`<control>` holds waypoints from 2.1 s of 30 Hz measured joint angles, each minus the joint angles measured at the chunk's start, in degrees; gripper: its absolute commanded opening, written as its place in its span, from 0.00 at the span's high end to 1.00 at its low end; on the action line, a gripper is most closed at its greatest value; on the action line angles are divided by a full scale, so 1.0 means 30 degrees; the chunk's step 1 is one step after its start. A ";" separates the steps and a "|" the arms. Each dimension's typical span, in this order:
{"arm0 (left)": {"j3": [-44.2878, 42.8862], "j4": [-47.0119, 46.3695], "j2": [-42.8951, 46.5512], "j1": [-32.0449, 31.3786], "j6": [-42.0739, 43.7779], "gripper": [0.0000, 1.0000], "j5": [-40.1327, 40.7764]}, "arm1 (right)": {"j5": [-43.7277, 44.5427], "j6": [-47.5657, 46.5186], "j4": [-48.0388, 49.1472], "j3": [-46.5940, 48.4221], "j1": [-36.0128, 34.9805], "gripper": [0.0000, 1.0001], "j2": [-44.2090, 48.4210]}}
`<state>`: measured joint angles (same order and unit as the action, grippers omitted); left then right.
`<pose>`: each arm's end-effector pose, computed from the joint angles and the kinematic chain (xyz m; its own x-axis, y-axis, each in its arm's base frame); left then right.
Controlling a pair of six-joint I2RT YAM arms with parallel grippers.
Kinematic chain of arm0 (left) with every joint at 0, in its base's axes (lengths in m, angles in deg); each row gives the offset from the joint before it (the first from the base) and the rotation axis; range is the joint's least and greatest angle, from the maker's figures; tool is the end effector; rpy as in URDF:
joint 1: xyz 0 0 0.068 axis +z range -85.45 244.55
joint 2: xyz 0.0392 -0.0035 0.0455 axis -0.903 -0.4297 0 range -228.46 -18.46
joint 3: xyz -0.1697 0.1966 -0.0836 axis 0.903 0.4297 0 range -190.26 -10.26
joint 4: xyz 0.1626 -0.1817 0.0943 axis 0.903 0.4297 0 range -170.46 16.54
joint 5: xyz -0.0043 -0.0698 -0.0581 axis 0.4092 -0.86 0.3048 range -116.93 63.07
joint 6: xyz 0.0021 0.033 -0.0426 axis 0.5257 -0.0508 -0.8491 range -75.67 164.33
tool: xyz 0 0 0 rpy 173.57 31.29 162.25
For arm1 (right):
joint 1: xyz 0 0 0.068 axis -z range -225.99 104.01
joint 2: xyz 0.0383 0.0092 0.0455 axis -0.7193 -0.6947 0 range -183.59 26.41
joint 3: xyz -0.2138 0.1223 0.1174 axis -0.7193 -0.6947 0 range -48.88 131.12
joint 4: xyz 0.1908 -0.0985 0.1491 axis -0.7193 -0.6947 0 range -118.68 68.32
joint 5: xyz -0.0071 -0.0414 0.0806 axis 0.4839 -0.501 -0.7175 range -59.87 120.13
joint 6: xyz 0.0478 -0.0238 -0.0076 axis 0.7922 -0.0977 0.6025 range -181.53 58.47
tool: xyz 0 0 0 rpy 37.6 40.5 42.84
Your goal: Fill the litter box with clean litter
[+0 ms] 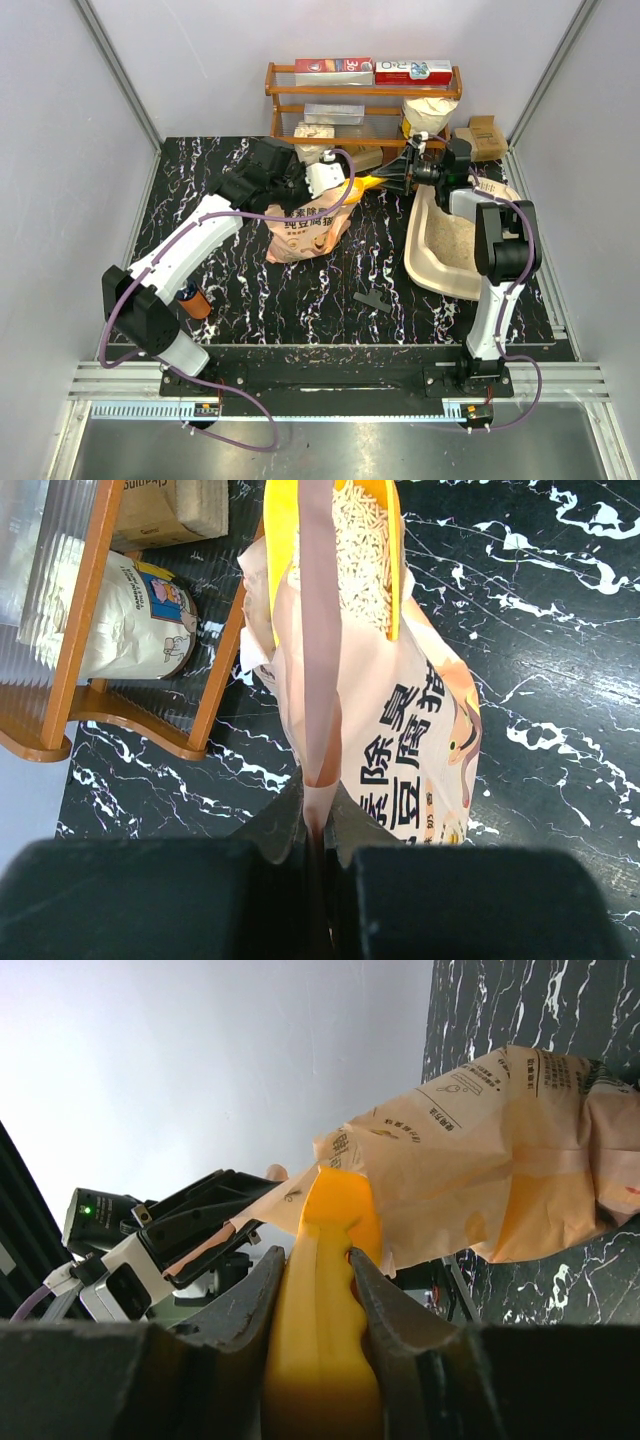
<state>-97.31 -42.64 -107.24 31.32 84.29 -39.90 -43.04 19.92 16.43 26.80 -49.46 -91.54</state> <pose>0.2841 -0.1957 0.3609 0.0279 0.7301 -0.6827 0.8623 0.3279 0.3859 0.4465 0.0612 0.2203 -0.9704 0.2281 -0.0797 -0.0728 0.0386 0.9966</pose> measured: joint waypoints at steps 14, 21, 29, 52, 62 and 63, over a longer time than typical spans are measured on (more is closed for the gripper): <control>-0.0015 0.0007 -0.0022 0.0000 0.0015 1.00 0.0022 | -0.0401 0.0656 0.0503 -0.0372 0.2463 1.00 0.0087; -0.0015 -0.0007 -0.0036 0.0000 0.0029 1.00 0.0051 | -0.0525 0.0306 -0.0393 -0.0379 0.3585 1.00 0.0918; -0.0087 -0.0015 -0.0117 0.0000 0.0146 1.00 0.0044 | -0.0962 -0.0364 -0.1392 -0.0896 0.5909 1.00 0.2725; -0.0087 -0.0284 -0.0299 0.0007 0.0182 1.00 -0.0342 | 0.0663 -0.3067 -0.3424 -0.7271 1.4542 1.00 0.8473; 0.0255 -0.0940 -0.0321 0.0007 0.0160 1.00 -0.0503 | 0.4772 -1.1453 -1.2313 -0.7737 1.6101 1.00 1.2925; 0.0379 -0.1093 -0.0284 0.0007 0.0153 1.00 -0.0525 | 0.5435 -1.2415 -1.3202 -0.7737 1.6101 1.00 1.3464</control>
<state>-96.17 -45.91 -108.09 31.34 84.75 -41.48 -26.73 -17.32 -23.18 3.59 -1.15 -51.15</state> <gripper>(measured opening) 0.061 0.337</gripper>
